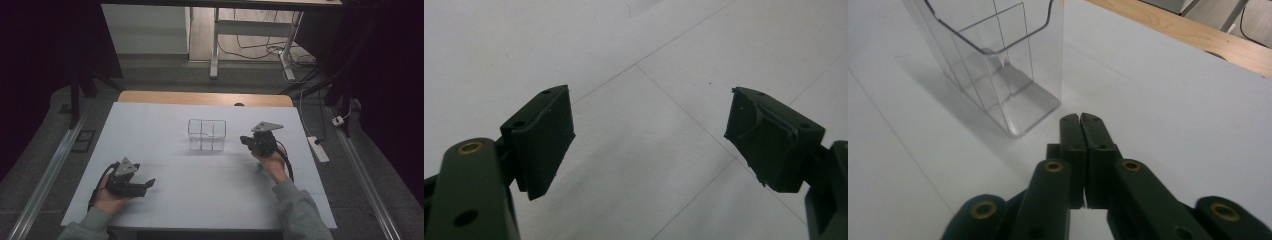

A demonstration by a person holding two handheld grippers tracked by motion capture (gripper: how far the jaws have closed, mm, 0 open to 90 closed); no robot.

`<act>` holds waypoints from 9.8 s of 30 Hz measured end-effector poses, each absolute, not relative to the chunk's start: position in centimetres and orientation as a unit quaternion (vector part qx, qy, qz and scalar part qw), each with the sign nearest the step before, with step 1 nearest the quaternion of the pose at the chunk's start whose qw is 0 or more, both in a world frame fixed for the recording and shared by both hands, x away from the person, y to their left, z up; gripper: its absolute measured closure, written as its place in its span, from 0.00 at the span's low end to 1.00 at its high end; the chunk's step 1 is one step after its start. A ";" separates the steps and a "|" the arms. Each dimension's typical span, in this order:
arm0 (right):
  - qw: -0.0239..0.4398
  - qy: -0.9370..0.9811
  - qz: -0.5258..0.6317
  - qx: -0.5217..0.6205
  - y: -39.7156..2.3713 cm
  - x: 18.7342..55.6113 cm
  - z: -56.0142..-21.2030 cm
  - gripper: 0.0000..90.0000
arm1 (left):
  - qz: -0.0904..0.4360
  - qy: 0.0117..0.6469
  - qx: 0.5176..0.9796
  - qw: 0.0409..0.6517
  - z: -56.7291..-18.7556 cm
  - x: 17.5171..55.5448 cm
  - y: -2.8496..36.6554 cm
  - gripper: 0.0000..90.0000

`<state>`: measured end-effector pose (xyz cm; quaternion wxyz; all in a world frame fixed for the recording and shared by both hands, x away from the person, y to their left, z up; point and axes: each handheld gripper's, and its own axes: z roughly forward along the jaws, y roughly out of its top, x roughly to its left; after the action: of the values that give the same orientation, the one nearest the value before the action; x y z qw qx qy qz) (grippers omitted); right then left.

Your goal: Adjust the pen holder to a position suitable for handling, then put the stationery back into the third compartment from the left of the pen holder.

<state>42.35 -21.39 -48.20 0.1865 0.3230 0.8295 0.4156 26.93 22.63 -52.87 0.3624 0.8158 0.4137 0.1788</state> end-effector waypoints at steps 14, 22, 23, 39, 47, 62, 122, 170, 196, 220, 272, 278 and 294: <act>0.195 0.823 0.425 0.324 -26.2 40.5 -46.6 0.56 | 0.181 0.414 0.816 0.361 -52.9 27.0 22.6 0.21; 0.189 0.823 0.422 0.331 -27.9 40.3 -45.8 0.53 | 0.180 0.415 0.813 0.366 -52.8 26.8 22.7 0.21; 0.189 0.822 0.420 0.333 -28.1 40.3 -45.8 0.53 | 0.180 0.415 0.813 0.366 -52.8 26.9 22.7 0.21; 0.207 0.812 0.390 0.381 -31.4 39.7 -46.0 0.51 | 0.182 0.412 0.816 0.362 -52.8 26.8 22.6 0.21; 0.207 0.801 0.383 0.410 -33.3 40.4 -46.4 0.52 | 0.182 0.411 0.817 0.361 -52.9 26.8 22.6 0.21; 0.208 0.800 0.349 0.441 -34.6 41.2 -47.6 0.57 | 0.185 0.412 0.816 0.361 -52.8 26.6 22.7 0.21; 0.112 0.884 0.309 0.333 -27.4 39.7 -50.1 1.00 | 0.180 0.407 0.821 0.357 -53.0 26.6 22.5 0.21; 0.080 0.911 0.302 0.270 -20.9 35.4 -50.6 1.00 | 0.178 0.407 0.823 0.355 -53.1 26.8 22.4 0.21; 0.186 0.846 0.378 0.326 -29.7 32.2 -50.7 0.44 | 0.173 0.402 0.823 0.363 -52.9 26.9 22.0 0.22; 0.177 0.839 0.394 0.331 -30.5 32.3 -51.3 0.38 | 0.126 0.312 0.863 0.378 -49.8 28.7 14.8 0.26; 0.184 0.856 0.355 0.326 -30.4 32.5 -51.9 0.38 | 0.045 0.212 0.928 0.301 -49.4 34.3 -3.7 0.32; 0.184 0.855 0.355 0.330 -30.4 32.5 -52.0 0.38 | 0.036 0.210 0.935 0.283 -50.1 34.6 -4.3 0.42; 0.184 0.857 0.350 0.330 -30.4 32.6 -52.1 0.38 | 0.045 0.207 0.946 0.246 -50.8 33.7 -5.9 0.71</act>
<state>32.57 -30.38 -52.09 0.1842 0.3299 0.8572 0.3500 33.72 -5.93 -50.84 0.2458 0.9459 0.2071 0.0447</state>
